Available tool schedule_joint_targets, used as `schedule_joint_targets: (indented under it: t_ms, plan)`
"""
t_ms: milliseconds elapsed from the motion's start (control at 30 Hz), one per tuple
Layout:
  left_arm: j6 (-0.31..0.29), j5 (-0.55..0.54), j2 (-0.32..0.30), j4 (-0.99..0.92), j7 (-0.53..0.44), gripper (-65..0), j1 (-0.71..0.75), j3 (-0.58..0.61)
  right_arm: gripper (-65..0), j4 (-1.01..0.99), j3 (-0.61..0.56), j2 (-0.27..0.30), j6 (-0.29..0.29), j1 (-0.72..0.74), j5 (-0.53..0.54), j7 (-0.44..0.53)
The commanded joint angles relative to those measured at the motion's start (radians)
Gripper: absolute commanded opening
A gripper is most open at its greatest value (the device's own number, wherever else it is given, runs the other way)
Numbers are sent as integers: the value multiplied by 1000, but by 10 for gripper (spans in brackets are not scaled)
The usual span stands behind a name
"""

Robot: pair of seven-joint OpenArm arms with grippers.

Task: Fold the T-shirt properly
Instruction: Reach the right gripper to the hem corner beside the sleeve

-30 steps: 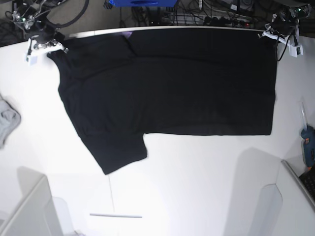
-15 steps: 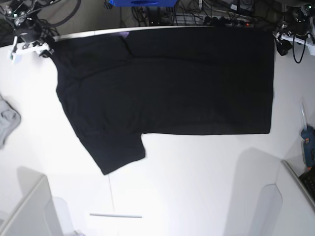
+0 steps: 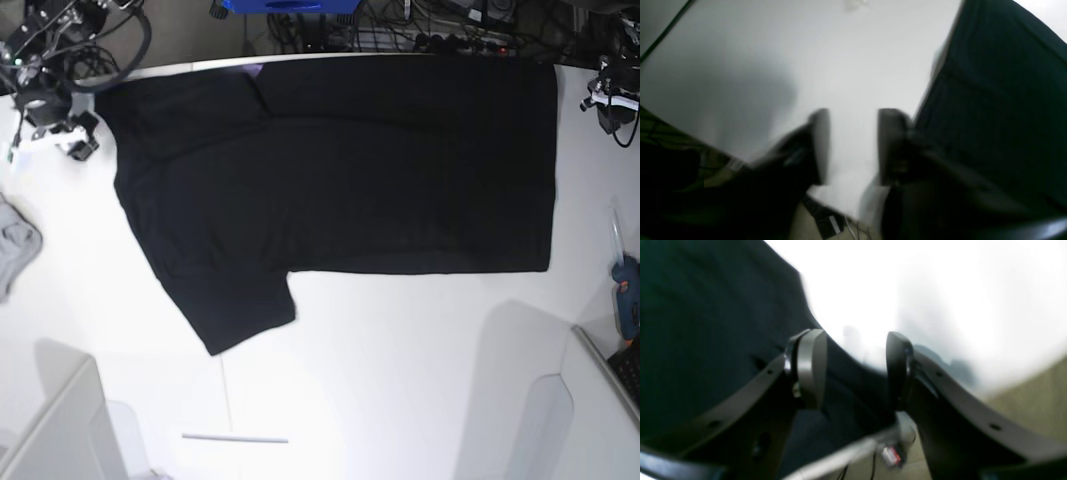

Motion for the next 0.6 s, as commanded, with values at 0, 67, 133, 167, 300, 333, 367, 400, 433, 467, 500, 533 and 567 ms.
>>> schedule_joint_targets:
  t_ms: [0, 67, 133, 167, 300, 333, 367, 400, 433, 467, 500, 533, 567]
  plan:
    - [-9, -17, -25, 18, -18, -592, -4, 11, -371, 12, -38, 22, 25, 12, 19, 16]
    - [-9, -18, -31, 18, -18, -650, -8, 45, -372, 12, -116, 41, 45, 43, 16, 17]
    - [-9, -18, -52, 18, -18, -650, -9, 74, -374, 7, -176, 44, 48, 87, 12, 19]
    - [-9, -18, -63, 18, -18, -650, -11, 88, -374, -2, -201, 45, 48, 113, 12, 19]
    - [-9, -15, -80, 18, -21, -650, -38, 112, -378, -105, -305, 101, 44, 241, 10, 19]
    - [-9, -14, -82, 18, -21, -650, -44, 111, -378, -137, -327, 114, 44, 274, 10, 19]
    - [-9, -12, -83, 18, -21, -650, -49, 111, -378, -172, -346, 128, 42, 304, 10, 19]
    - [-9, -12, -83, 18, -21, -650, -51, 111, -378, -209, -363, 137, 42, 331, 10, 19]
    - [-9, -12, -83, 18, -21, -650, -51, 111, -378, -238, -376, 147, 42, 354, 10, 19]
    - [-9, -12, -85, 18, -21, -650, -51, 111, -378, -272, -389, 156, 42, 377, 10, 20]
    - [-9, -12, -85, 18, -21, -650, -51, 112, -378, -315, -405, 165, 42, 409, 10, 33]
    - [-9, -12, -85, 19, -21, -650, -51, 114, -378, -347, -426, 173, 42, 431, 10, 49]
    - [-9, -11, -85, 24, -21, -650, -51, 114, -375, -382, -446, 183, 42, 451, 10, 66]
